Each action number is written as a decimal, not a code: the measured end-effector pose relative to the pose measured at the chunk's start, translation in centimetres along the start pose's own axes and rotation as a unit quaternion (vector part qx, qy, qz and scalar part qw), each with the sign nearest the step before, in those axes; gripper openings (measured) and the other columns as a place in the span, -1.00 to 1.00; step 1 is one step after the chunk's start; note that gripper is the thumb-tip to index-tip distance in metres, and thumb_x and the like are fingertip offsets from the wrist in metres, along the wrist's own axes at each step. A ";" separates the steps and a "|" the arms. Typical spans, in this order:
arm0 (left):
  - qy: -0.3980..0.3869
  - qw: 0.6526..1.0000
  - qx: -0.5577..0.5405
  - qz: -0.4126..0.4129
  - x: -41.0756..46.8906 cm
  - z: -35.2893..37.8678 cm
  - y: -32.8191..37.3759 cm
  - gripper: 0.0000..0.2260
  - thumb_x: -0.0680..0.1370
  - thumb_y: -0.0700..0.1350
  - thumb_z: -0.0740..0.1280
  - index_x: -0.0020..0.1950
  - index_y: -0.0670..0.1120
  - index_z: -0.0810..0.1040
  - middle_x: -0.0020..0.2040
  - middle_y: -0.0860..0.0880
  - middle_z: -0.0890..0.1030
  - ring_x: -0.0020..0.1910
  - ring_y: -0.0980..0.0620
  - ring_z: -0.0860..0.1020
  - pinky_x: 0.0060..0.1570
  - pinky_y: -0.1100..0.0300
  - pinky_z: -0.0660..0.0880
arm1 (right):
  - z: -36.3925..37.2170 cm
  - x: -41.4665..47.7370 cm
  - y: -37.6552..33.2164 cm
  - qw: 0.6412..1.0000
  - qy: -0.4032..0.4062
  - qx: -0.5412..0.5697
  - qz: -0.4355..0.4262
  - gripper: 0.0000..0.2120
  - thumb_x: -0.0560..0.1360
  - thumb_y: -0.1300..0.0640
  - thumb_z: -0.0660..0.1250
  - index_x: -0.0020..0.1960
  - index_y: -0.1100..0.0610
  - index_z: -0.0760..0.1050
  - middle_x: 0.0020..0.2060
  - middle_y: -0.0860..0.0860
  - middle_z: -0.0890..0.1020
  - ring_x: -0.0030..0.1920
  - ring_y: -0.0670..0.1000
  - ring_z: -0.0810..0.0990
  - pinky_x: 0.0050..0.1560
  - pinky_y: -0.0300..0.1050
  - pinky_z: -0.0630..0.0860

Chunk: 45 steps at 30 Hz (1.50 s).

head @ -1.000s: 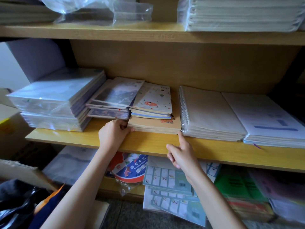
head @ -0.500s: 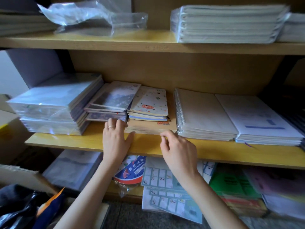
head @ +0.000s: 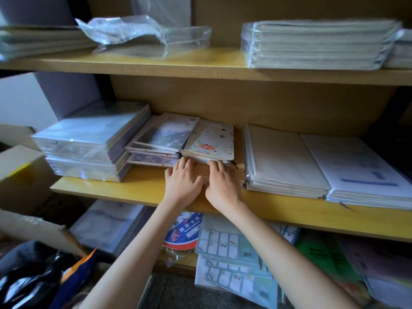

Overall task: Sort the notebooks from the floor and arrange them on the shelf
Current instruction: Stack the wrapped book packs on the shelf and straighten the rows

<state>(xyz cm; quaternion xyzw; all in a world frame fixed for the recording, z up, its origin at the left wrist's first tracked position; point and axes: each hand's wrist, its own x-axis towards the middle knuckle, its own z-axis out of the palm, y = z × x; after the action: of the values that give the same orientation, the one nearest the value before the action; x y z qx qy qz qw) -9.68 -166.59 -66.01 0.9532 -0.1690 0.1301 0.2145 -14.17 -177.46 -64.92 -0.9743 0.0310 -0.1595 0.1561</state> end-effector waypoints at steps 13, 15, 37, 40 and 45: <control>0.057 0.997 -0.048 0.000 -1.1 -0.8 1.3 -0.44 0.40 -0.20 0.27 0.41 -0.14 0.27 0.37 -0.16 0.28 0.30 -0.21 0.34 0.27 -0.02 0.20 | -0.1 -0.7 -0.3 0.993 0.068 0.070 0.061 -0.39 0.40 0.18 0.36 0.39 0.15 0.23 0.33 0.11 0.32 0.32 0.11 0.34 0.29 -0.09 0.35; 0.029 0.991 -0.113 -0.070 -0.9 -0.5 1.8 -0.37 0.41 -0.20 0.24 0.47 -0.14 0.15 0.47 -0.13 0.16 0.45 -0.13 0.15 0.40 -0.04 0.01 | -0.6 -1.2 -0.5 0.982 0.075 0.129 0.119 -0.35 0.44 0.17 0.34 0.44 0.13 0.13 0.37 0.15 0.24 0.31 0.14 0.36 0.19 -0.03 0.48; 0.110 0.954 -0.241 -0.141 0.1 1.0 2.1 -0.54 0.26 -0.37 0.19 0.05 0.00 0.19 0.31 -0.04 0.29 0.37 -0.03 0.20 0.32 0.01 0.07 | -0.9 -0.6 0.6 0.986 -0.037 0.108 0.123 -0.24 0.48 0.11 0.25 0.54 0.11 -0.10 0.53 0.09 -0.07 0.52 0.19 -0.05 0.47 0.12 0.12; 0.079 0.964 -0.216 -0.132 -0.2 1.0 2.1 -0.53 0.28 -0.32 0.25 0.14 -0.06 0.23 0.45 -0.09 0.15 0.45 -0.05 0.08 0.36 -0.03 0.04 | -0.7 -0.7 -0.1 0.987 -0.024 0.093 0.131 -0.19 0.47 0.11 0.28 0.54 0.15 -0.14 0.53 0.13 -0.09 0.51 0.21 -0.01 0.46 0.08 0.16; 0.133 0.989 -0.051 0.043 -1.3 0.7 1.0 -0.32 0.27 -0.16 0.21 0.42 -0.08 0.25 0.51 -0.10 0.12 0.48 -0.03 0.06 0.34 -0.01 0.02 | -0.3 -1.1 0.1 0.994 -0.010 0.040 0.103 -0.11 0.47 0.05 0.35 0.53 0.19 -0.19 0.53 0.11 -0.14 0.51 0.16 0.02 0.45 0.02 0.17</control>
<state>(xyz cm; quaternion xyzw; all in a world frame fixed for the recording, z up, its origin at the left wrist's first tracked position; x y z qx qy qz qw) -11.10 -167.42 -66.71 0.9071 -0.1859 0.2561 0.2774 -15.32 -177.51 -65.06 -0.9605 0.1235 -0.1334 0.2106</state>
